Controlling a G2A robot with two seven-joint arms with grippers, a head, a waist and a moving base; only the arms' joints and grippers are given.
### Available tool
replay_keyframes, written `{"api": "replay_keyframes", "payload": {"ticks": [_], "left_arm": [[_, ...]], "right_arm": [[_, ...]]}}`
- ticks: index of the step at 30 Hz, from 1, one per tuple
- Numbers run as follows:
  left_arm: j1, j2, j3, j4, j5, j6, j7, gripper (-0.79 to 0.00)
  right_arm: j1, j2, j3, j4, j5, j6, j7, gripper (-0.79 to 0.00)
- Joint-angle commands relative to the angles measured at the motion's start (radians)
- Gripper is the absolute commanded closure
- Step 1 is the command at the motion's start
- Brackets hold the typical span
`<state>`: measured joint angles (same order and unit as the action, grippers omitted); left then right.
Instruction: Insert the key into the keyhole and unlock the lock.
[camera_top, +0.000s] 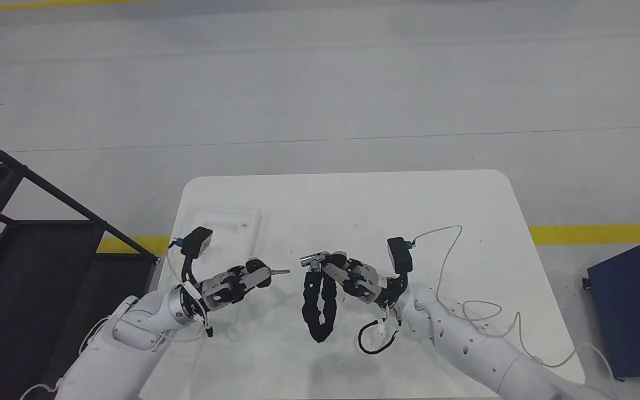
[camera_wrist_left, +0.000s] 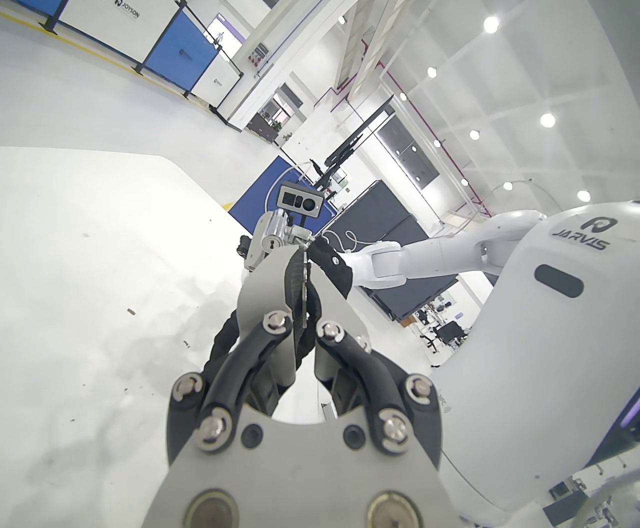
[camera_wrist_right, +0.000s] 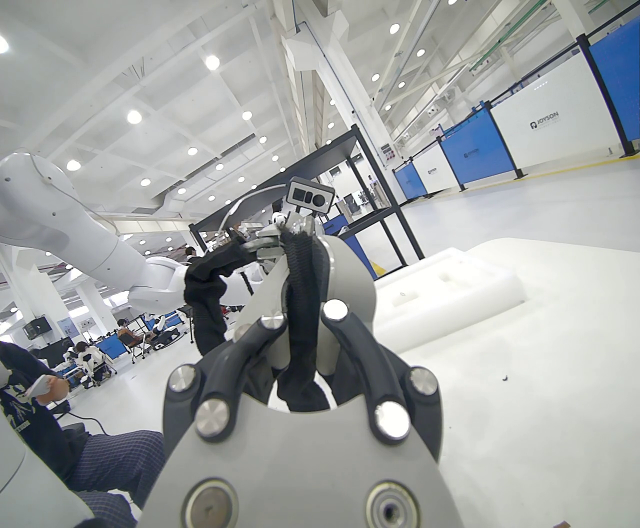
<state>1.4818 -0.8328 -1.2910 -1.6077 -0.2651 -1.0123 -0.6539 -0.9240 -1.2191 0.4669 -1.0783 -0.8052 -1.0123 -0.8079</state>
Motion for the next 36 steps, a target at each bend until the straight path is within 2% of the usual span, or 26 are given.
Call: {"api": "replay_keyframes", "payload": {"ticks": [1, 10, 13, 25, 36], "left_arm": [[0.001, -0.011, 0.011, -0.012, 0.056, 0.000, 0.034, 0.000], [-0.019, -0.046, 0.029, -0.009, 0.145, 0.000, 0.150, 0.000], [-0.014, -0.052, 0.019, -0.010, 0.152, 0.000, 0.168, 0.000], [0.010, -0.062, -0.013, 0.006, 0.109, 0.000, 0.127, 0.000], [0.009, -0.084, -0.039, 0.022, 0.058, 0.000, 0.086, 0.000]], "right_arm": [[0.000, 0.000, 0.000, 0.000, 0.000, 0.000, 0.000, 0.000], [0.000, 0.000, 0.000, 0.000, 0.000, 0.000, 0.000, 0.000], [-0.017, 0.001, 0.018, -0.022, 0.022, 0.022, 0.039, 0.000], [-0.071, 0.013, 0.133, -0.085, 0.015, 0.000, 0.082, 0.000], [-0.092, 0.012, 0.132, -0.135, -0.005, 0.000, 0.088, 0.000]]}}
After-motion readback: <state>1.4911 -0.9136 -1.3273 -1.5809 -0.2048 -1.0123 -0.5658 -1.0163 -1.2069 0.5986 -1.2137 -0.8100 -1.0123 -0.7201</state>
